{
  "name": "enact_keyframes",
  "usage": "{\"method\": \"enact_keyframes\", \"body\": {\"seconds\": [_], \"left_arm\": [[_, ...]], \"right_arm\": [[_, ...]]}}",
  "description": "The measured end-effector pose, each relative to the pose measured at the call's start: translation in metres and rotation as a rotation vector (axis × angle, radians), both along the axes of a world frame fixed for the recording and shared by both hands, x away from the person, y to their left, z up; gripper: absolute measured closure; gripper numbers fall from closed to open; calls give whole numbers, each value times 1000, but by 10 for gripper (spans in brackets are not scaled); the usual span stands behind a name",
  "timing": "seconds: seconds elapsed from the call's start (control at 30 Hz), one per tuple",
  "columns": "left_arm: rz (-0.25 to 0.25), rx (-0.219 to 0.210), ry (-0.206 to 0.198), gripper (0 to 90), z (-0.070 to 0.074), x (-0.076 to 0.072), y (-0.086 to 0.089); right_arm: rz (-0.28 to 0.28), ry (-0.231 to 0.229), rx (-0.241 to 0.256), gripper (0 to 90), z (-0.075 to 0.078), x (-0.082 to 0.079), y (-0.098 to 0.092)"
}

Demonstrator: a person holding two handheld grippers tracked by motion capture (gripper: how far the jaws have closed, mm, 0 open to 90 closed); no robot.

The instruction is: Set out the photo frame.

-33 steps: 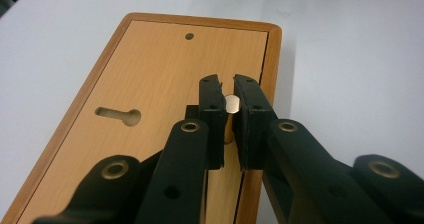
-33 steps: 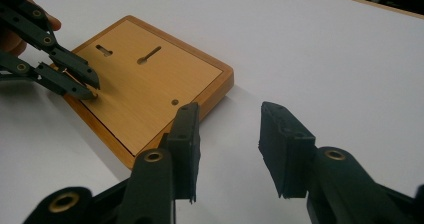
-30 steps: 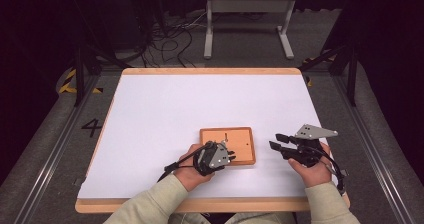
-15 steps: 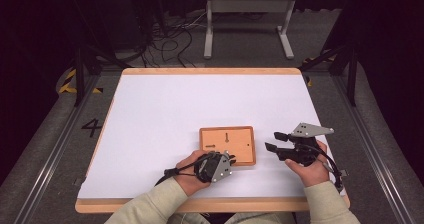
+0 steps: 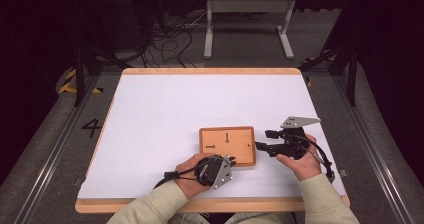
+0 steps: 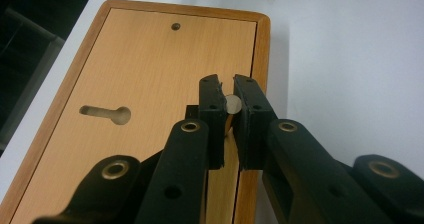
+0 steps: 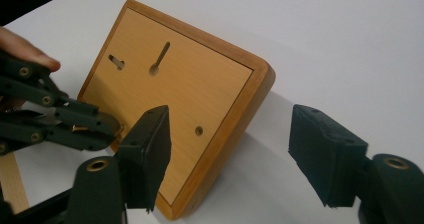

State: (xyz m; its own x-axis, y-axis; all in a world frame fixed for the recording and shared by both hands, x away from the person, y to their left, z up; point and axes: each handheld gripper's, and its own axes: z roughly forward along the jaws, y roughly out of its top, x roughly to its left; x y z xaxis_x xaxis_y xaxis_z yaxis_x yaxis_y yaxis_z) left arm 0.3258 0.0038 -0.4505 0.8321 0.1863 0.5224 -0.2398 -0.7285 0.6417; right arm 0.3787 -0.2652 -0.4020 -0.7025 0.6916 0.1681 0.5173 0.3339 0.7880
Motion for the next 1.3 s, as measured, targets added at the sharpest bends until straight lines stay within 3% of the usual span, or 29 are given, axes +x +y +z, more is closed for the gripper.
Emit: {"method": "enact_keyframes", "body": {"seconds": [0.17, 0.33, 0.67, 0.8, 0.93, 0.97, 1.03, 1.13, 1.2, 1.27, 1.3], "left_arm": [[-2, 0, -1, 835, 0, 0, 0], [-1, -1, -3, 835, -1, -1, 0], [1, 0, -3, 835, -1, -2, 0], [1, -3, 1, 835, -1, -2, 0], [1, -10, 12, 834, 0, 0, 0], [1, -9, 18, 833, 0, 0, 0], [0, -15, 47, 830, 2, 2, 1], [-9, -39, 126, 796, 5, 6, 4], [-10, -47, 147, 757, 7, 6, 6], [-21, -77, 219, 699, 12, 8, 13], [-21, -77, 219, 698, 12, 8, 13]], "right_arm": [[5, 81, -11, 268, -9, 20, 14], [27, 137, 15, 248, -15, 33, 22], [59, 202, 36, 234, -27, 46, 34], [97, 245, 58, 260, -35, 49, 41], [97, 248, 79, 276, -37, 50, 40], [102, 251, 111, 314, -39, 50, 35], [107, 251, 127, 327, -40, 50, 32], [116, 255, 133, 343, -40, 49, 29], [120, 252, 133, 348, -40, 49, 29], [131, 232, 127, 360, -37, 47, 28], [131, 232, 127, 360, -37, 47, 28]]}}
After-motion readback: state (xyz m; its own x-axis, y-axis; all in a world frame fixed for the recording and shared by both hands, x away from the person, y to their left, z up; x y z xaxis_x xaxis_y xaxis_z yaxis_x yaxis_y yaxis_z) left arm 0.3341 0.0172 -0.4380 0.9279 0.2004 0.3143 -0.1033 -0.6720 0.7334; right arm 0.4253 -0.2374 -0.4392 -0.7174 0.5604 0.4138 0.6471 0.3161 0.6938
